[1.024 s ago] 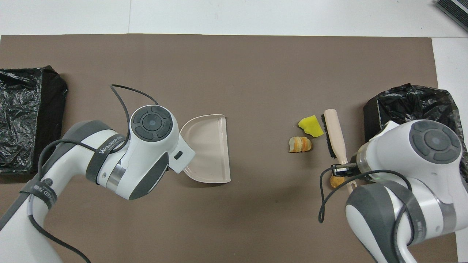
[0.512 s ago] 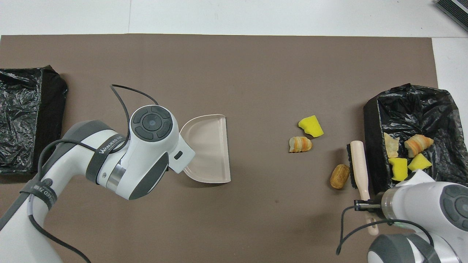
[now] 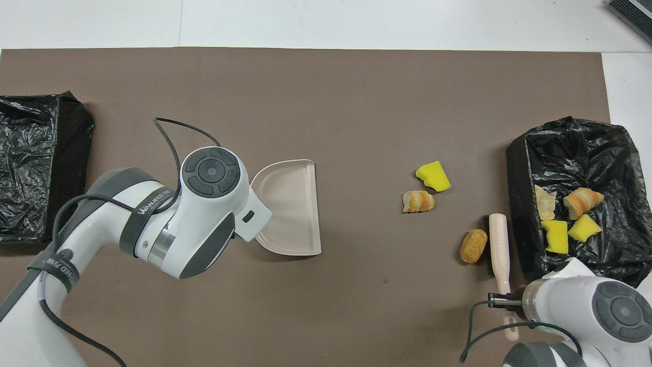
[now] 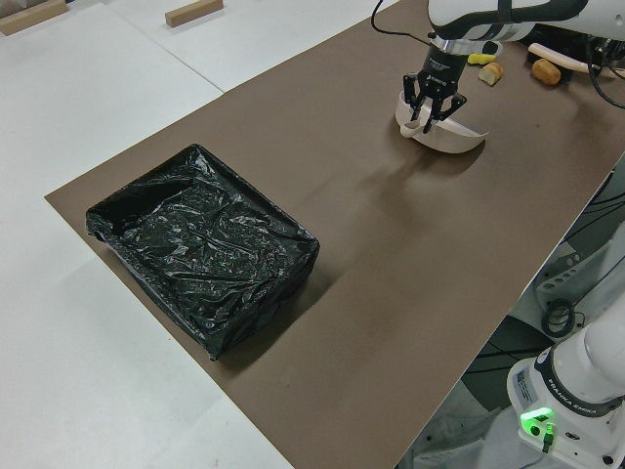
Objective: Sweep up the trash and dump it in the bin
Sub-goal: 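Sweep the bread pieces into the held dustpan with the right gripper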
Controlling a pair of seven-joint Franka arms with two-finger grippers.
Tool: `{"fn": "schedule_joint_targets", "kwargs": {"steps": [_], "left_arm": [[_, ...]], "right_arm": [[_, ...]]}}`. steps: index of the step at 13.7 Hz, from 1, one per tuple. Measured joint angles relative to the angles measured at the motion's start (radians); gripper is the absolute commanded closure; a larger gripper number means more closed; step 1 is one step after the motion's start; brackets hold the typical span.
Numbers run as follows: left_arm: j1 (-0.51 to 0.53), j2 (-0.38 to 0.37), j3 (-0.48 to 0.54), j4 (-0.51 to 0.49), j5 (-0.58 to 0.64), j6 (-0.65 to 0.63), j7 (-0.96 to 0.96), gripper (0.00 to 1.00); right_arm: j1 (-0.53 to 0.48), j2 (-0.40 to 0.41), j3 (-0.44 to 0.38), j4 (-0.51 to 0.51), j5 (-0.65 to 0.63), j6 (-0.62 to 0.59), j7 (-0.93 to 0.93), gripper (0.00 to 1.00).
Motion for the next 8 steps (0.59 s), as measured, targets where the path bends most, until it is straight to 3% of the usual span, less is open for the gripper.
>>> {"fn": "schedule_joint_targets", "kwargs": {"steps": [8], "left_arm": [[0.0, 0.0, 0.0, 0.0, 0.0, 0.002, 0.0, 1.0]], "right_arm": [[0.156, 0.236, 0.006, 0.25, 0.071, 0.003, 0.195, 1.0]]}}
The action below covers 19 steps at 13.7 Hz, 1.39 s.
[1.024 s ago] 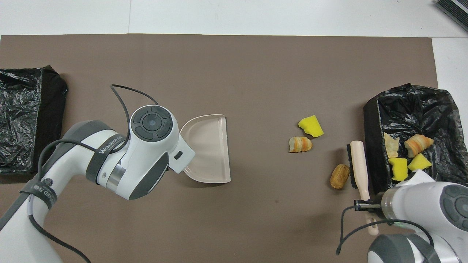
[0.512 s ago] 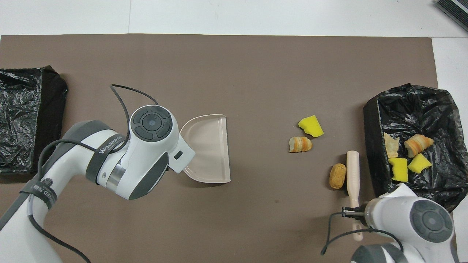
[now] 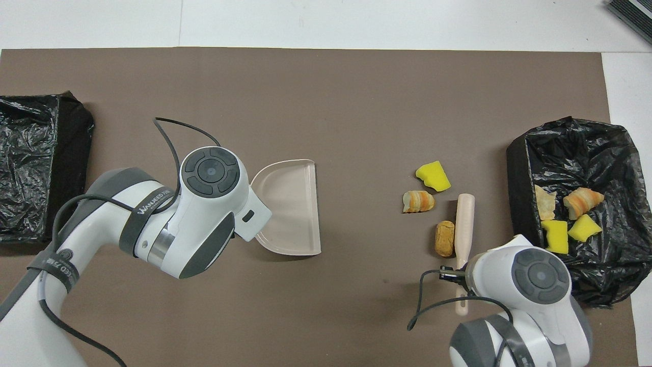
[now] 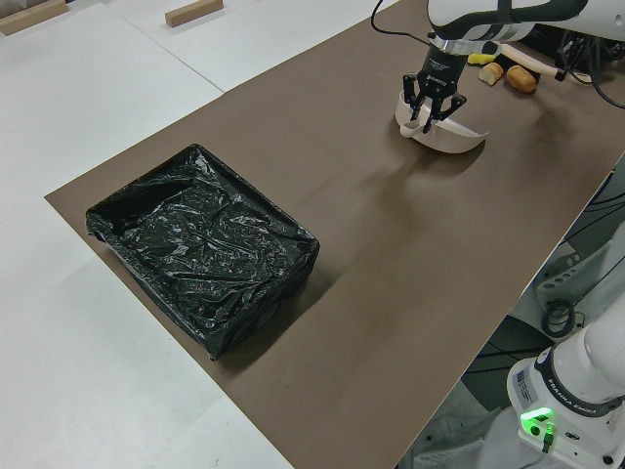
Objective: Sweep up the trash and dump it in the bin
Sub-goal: 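Sweep the bread pieces into the held dustpan with the right gripper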
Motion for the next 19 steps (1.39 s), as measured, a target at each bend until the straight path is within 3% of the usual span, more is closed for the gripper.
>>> {"fn": "schedule_joint_targets", "kwargs": {"steps": [6, 13, 16, 19], "left_arm": [[0.0, 0.0, 0.0, 0.0, 0.0, 0.0, 0.0, 1.0], [0.0, 0.0, 0.0, 0.0, 0.0, 0.001, 0.0, 1.0], [0.0, 0.0, 0.001, 0.0, 0.0, 0.003, 0.0, 1.0], [0.0, 0.0, 0.001, -0.001, 0.0, 0.004, 0.0, 1.0]], "right_arm": [[0.112, 0.1, 0.002, 0.121, 0.077, -0.005, 0.056, 1.0], [0.215, 0.296, 0.005, 0.343, 0.228, 0.001, 0.062, 1.0], [0.255, 0.341, 0.007, 0.399, 0.4, 0.049, -0.002, 1.0], [0.264, 0.343, 0.007, 0.418, 0.61, 0.053, -0.207, 1.0]]}}
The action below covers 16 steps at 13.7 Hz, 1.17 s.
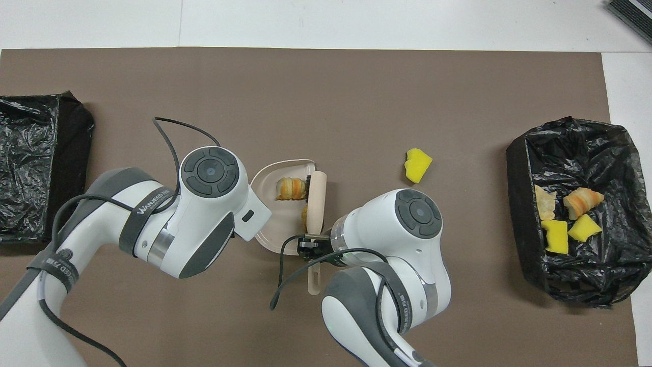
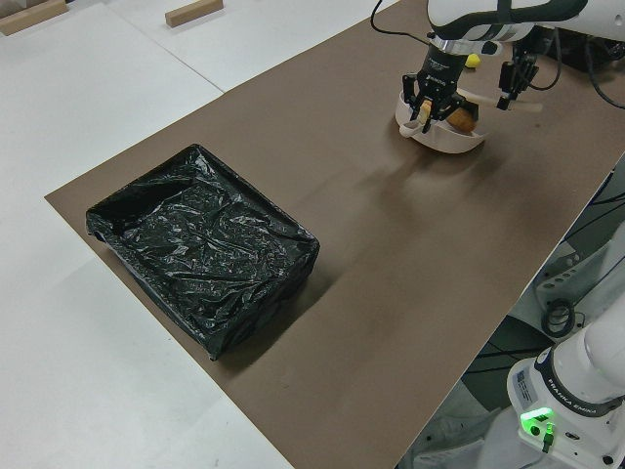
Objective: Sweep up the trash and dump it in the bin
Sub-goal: 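Sweep the bread pieces into the held dustpan with the right gripper, then sweep the yellow sponge into the dustpan with the right gripper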
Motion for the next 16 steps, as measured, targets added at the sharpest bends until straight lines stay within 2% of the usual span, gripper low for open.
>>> {"fn": "schedule_joint_targets", "kwargs": {"steps": [2, 5, 8, 11, 16], "left_arm": [[0.0, 0.0, 0.0, 0.0, 0.0, 0.002, 0.0, 1.0], [0.0, 0.0, 0.001, 0.0, 0.0, 0.003, 0.0, 1.0], [0.0, 0.0, 0.001, 0.0, 0.0, 0.003, 0.0, 1.0], [0.002, 0.0, 0.002, -0.001, 0.0, 0.011, -0.099, 1.0], [0.003, 0.0, 0.002, -0.007, 0.0, 0.024, -0.201, 1.0]], "right_arm": [[-0.001, 0.0, -0.001, 0.001, 0.123, -0.001, -0.104, 1.0], [-0.013, -0.014, -0.013, 0.016, 0.116, -0.054, -0.119, 1.0], [-0.104, -0.054, -0.02, 0.04, -0.045, -0.177, -0.12, 1.0], [-0.199, -0.071, -0.024, 0.084, -0.288, -0.293, -0.121, 1.0], [-0.327, -0.058, -0.024, 0.095, -0.707, -0.323, -0.185, 1.0]]}}
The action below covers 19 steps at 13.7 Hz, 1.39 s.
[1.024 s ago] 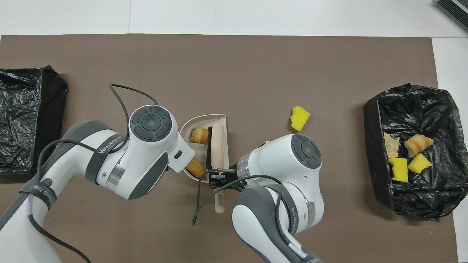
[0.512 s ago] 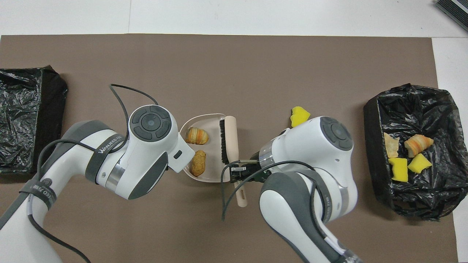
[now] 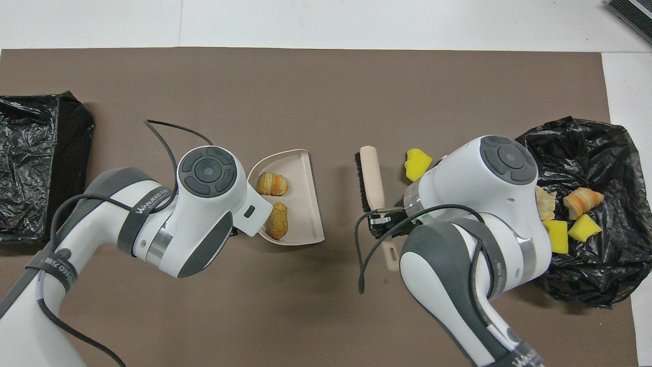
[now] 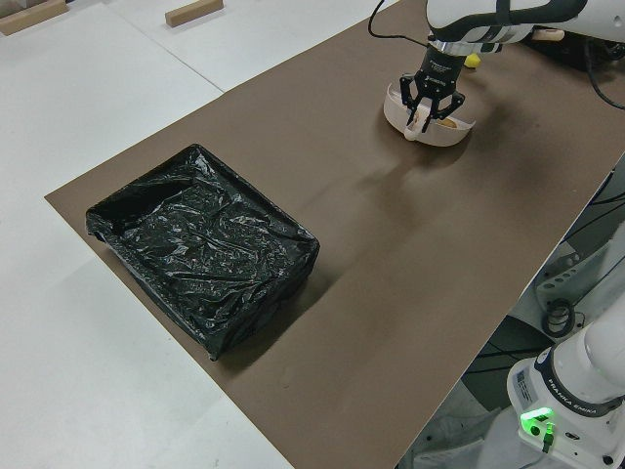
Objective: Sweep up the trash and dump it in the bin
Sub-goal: 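Sweep the yellow sponge into the dustpan with the right gripper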
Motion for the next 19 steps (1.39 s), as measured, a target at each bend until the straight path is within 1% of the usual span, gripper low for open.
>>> {"fn": "schedule_joint_targets", "kwargs": {"steps": [3, 4, 6, 8, 10, 14, 17, 19], "left_arm": [[0.001, 0.0, 0.0, -0.006, 0.0, 0.029, -0.037, 1.0], [0.001, 0.0, 0.0, -0.007, 0.0, 0.033, -0.048, 1.0], [0.001, 0.0, 0.0, -0.012, 0.0, 0.035, -0.056, 1.0], [0.001, -0.002, 0.0, -0.022, 0.0, 0.039, -0.06, 1.0], [0.001, -0.002, -0.001, -0.027, 0.0, 0.04, -0.062, 1.0], [0.001, -0.002, -0.001, -0.029, 0.0, 0.04, -0.065, 1.0], [0.001, -0.003, -0.001, -0.03, 0.0, 0.04, -0.066, 1.0], [0.001, -0.003, -0.001, -0.032, 0.0, 0.039, -0.066, 1.0]], "right_arm": [[-0.112, 0.021, -0.002, -0.005, -0.099, 0.017, -0.143, 1.0], [-0.132, 0.034, -0.002, -0.013, -0.113, 0.038, -0.162, 1.0], [-0.13, 0.061, 0.002, -0.043, -0.118, 0.082, -0.167, 1.0], [-0.097, 0.079, 0.009, -0.064, -0.118, 0.113, -0.157, 1.0], [-0.043, 0.084, 0.012, -0.071, -0.119, 0.121, -0.125, 1.0], [0.065, 0.095, 0.015, -0.073, -0.116, 0.121, -0.013, 1.0], [0.134, 0.097, 0.016, -0.072, -0.05, 0.126, 0.004, 1.0], [0.195, 0.097, 0.017, -0.071, 0.028, 0.145, 0.004, 1.0]]}}
